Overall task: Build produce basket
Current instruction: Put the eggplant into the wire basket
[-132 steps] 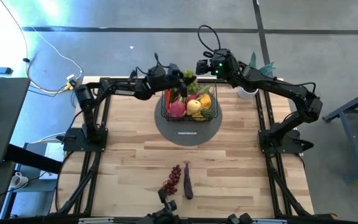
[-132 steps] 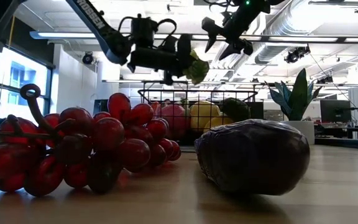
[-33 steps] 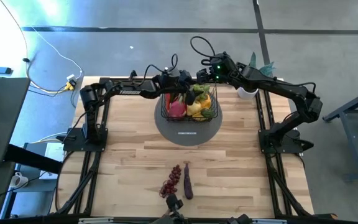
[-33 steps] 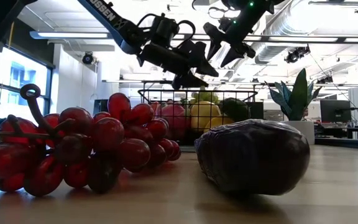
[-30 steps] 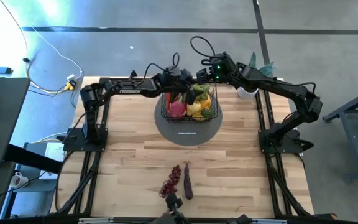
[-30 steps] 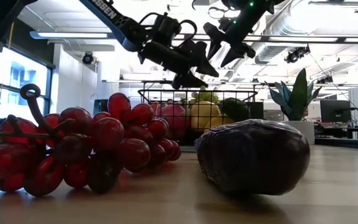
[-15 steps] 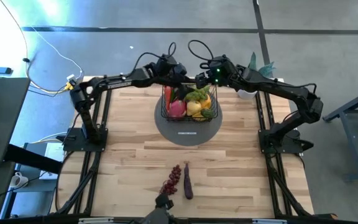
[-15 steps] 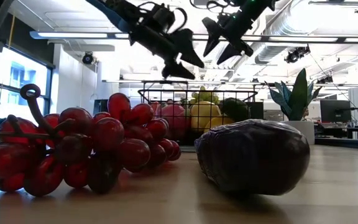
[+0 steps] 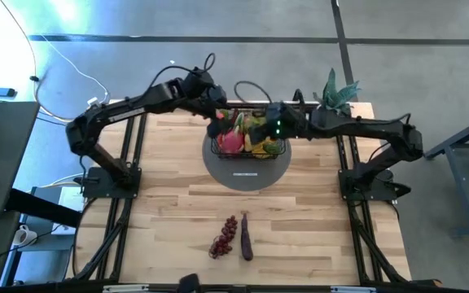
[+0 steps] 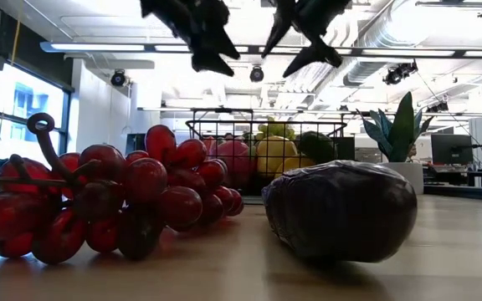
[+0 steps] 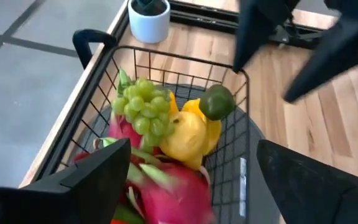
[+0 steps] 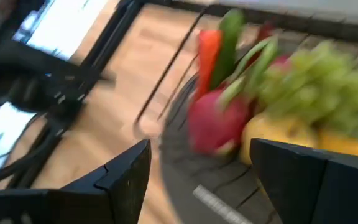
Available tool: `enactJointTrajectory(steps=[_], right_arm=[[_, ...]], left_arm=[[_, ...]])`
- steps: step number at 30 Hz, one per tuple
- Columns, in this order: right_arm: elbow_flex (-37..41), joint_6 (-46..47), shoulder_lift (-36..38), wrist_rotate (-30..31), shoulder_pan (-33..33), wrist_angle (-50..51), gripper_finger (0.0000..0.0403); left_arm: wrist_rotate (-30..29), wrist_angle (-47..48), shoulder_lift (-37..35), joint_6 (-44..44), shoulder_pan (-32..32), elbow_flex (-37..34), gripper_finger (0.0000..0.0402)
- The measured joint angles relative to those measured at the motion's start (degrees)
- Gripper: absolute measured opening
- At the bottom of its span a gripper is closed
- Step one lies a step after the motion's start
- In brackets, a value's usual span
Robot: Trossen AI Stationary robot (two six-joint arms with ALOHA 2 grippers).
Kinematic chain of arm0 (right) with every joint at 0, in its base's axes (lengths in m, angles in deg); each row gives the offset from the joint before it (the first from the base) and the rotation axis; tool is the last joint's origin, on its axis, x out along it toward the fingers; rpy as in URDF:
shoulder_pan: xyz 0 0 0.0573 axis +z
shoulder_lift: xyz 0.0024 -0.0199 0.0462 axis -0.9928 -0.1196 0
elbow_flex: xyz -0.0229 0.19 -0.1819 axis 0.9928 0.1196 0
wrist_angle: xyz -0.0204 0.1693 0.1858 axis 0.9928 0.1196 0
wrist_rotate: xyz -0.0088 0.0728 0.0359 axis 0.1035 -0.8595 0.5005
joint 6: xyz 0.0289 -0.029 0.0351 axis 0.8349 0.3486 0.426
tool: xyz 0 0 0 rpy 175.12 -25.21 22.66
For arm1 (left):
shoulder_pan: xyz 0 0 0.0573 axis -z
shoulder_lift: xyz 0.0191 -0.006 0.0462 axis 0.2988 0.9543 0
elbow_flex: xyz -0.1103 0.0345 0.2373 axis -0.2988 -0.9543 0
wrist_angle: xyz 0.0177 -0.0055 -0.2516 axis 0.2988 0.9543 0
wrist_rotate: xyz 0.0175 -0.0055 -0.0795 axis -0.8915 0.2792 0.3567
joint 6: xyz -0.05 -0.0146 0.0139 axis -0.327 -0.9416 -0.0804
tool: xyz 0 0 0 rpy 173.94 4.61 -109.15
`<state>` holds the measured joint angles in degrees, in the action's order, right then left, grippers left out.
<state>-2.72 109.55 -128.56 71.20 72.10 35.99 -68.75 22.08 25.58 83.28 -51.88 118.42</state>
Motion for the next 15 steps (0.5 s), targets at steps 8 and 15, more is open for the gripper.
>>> enactJointTrajectory(steps=[8, 15], right_arm=[[0.00, 10.41, -0.04, -1.94, 9.34, 0.25, 0.0256], [0.00, 20.31, -0.04, -2.26, 16.01, 0.33, 0.0256]], left_arm=[[-0.42, 9.44, -7.47, -0.44, 0.54, -0.02, 0.0340], [-0.45, 16.16, -12.02, -0.79, 2.63, -0.09, 0.0340]])
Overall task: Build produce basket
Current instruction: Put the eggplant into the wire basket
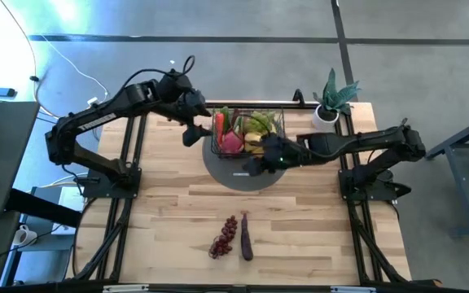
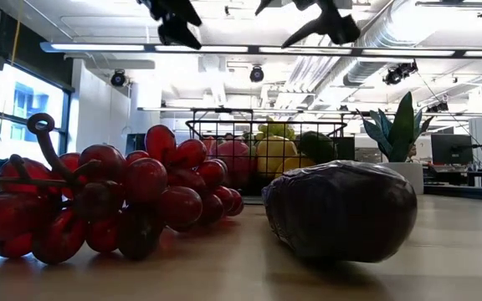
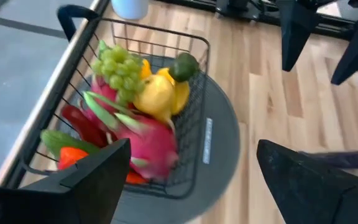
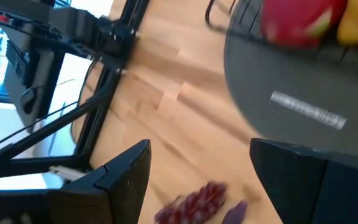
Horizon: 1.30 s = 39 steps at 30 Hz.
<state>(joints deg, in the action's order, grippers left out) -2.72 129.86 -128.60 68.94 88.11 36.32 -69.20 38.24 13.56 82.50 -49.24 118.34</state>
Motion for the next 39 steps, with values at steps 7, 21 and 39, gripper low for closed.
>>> enactJointTrajectory(steps=[7, 21, 39], right_arm=[[0.09, 10.92, -1.14, 0.41, 5.57, 0.58, 0.0256], [0.09, 27.98, -8.82, -1.01, 14.78, -7.77, 0.0256], [0.09, 36.64, -20.69, -7.92, 19.50, -14.13, 0.0256]], left_arm=[[-0.35, 1.08, -3.97, -3.50, 3.81, -4.12, 0.0340], [-3.88, -3.49, -11.55, -8.77, 9.26, -17.57, 0.0340], [-9.05, -3.48, -12.01, -7.77, 9.40, -20.35, 0.0339]])
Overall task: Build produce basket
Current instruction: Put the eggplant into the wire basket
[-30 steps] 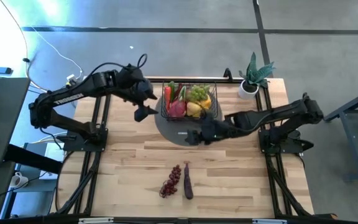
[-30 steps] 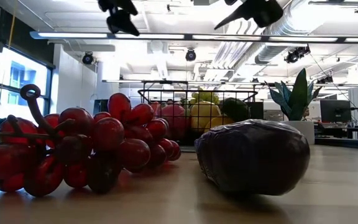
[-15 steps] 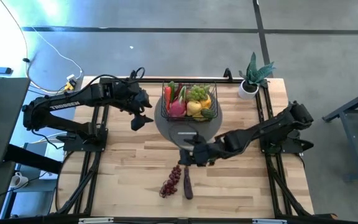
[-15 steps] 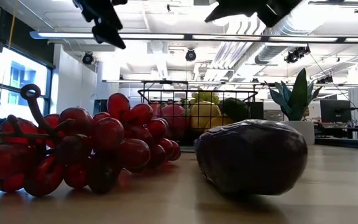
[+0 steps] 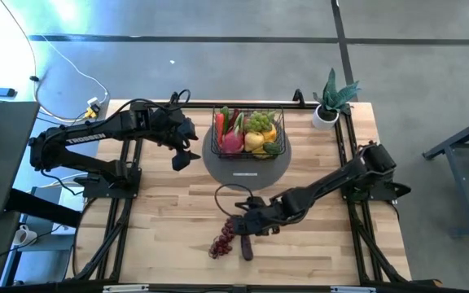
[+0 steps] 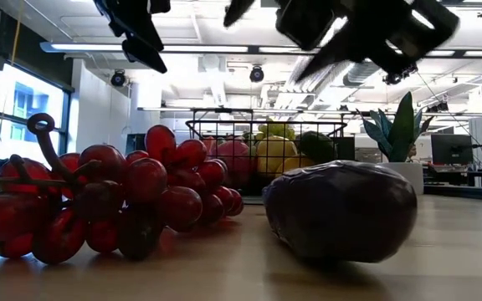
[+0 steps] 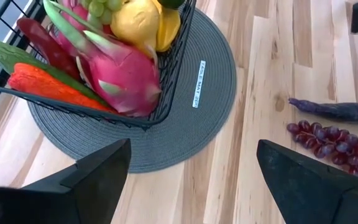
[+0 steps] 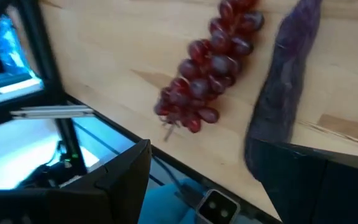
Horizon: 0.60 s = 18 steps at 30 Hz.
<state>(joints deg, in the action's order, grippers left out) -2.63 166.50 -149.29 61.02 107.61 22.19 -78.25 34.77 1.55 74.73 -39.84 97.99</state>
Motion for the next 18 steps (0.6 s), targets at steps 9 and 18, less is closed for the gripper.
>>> enactJointTrajectory(steps=[9, 18], right_arm=[[-0.02, -0.54, -3.95, -1.47, 0.01, 0.40, 0.0256], [-0.02, -0.22, -7.03, -1.44, 0.01, 1.96, 0.0256]], left_arm=[[-0.18, 0.03, 0.00, -0.29, 0.00, 0.02, 0.0339], [-0.21, 0.11, 0.00, -0.98, 0.00, 0.02, 0.0339]])
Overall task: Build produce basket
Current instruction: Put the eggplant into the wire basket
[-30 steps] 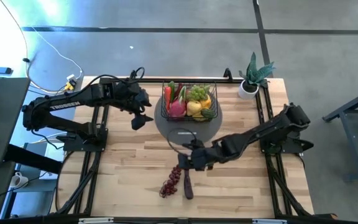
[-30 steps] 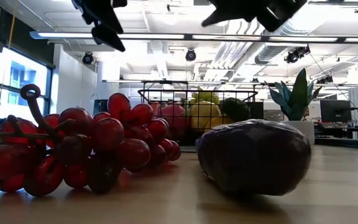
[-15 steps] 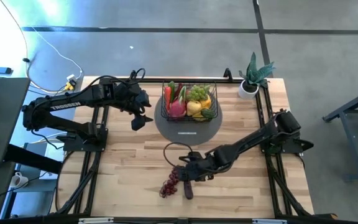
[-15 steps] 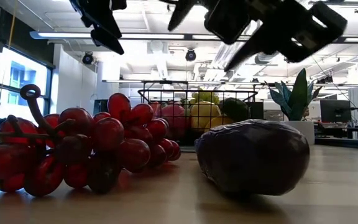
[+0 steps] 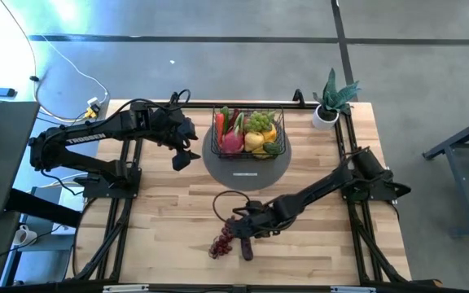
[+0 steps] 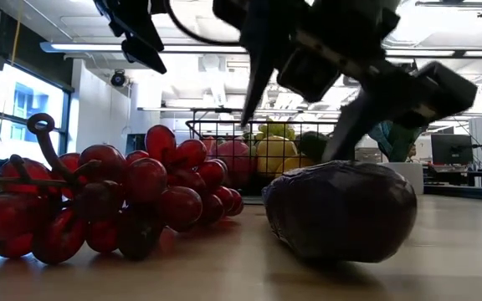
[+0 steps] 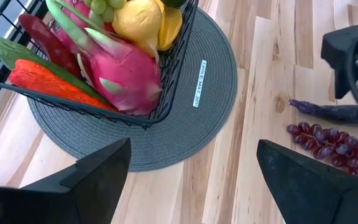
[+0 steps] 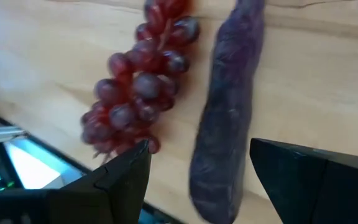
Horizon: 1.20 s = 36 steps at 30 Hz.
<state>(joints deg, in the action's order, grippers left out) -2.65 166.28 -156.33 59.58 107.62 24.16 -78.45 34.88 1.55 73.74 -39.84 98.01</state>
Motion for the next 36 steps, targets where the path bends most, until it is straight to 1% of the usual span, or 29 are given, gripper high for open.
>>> enactJointTrajectory(steps=[9, 12, 15, 17, 19, 24, 26, 30, 36], right_arm=[[0.00, 1.48, -3.45, -0.09, -0.11, -0.65, 0.0256], [0.00, 2.54, -4.42, -1.29, -0.11, -0.71, 0.0256], [-0.06, 3.27, -4.98, -1.66, -0.11, -0.79, 0.0247], [-0.07, 4.24, -5.04, -1.61, -0.11, -0.55, 0.0230], [-0.07, 4.55, -5.06, -1.33, -0.11, -0.17, 0.0202], [-0.11, 4.17, -5.08, -1.06, -0.11, -0.04, 0.0109], [-0.11, 3.28, -5.03, -1.09, -0.20, 0.03, 0.0079], [-0.11, 2.95, -4.71, -0.63, -0.44, 0.09, 0.0076], [-0.02, 2.57, -2.17, 5.58, -0.88, 0.71, 0.0076]], left_arm=[[0.00, 0.02, 0.00, 0.02, 0.00, 0.00, 0.0339], [0.01, 0.02, 0.00, 0.02, -0.02, 0.00, 0.0339], [0.02, 0.02, 0.00, 0.02, -0.01, 0.00, 0.0339], [0.02, 0.04, 0.02, 0.02, 0.00, 0.00, 0.0339], [0.02, 0.04, 0.02, 0.24, 0.00, 0.00, 0.0339], [-0.04, 0.04, 0.02, 0.94, -0.01, 0.00, 0.0339], [-0.27, 0.04, 0.02, 0.95, -0.02, 0.00, 0.0339], [-0.28, 0.04, 0.04, 0.92, -0.02, 0.02, 0.0339], [-0.36, 0.04, 0.04, 1.06, -0.02, 0.04, 0.0339]])
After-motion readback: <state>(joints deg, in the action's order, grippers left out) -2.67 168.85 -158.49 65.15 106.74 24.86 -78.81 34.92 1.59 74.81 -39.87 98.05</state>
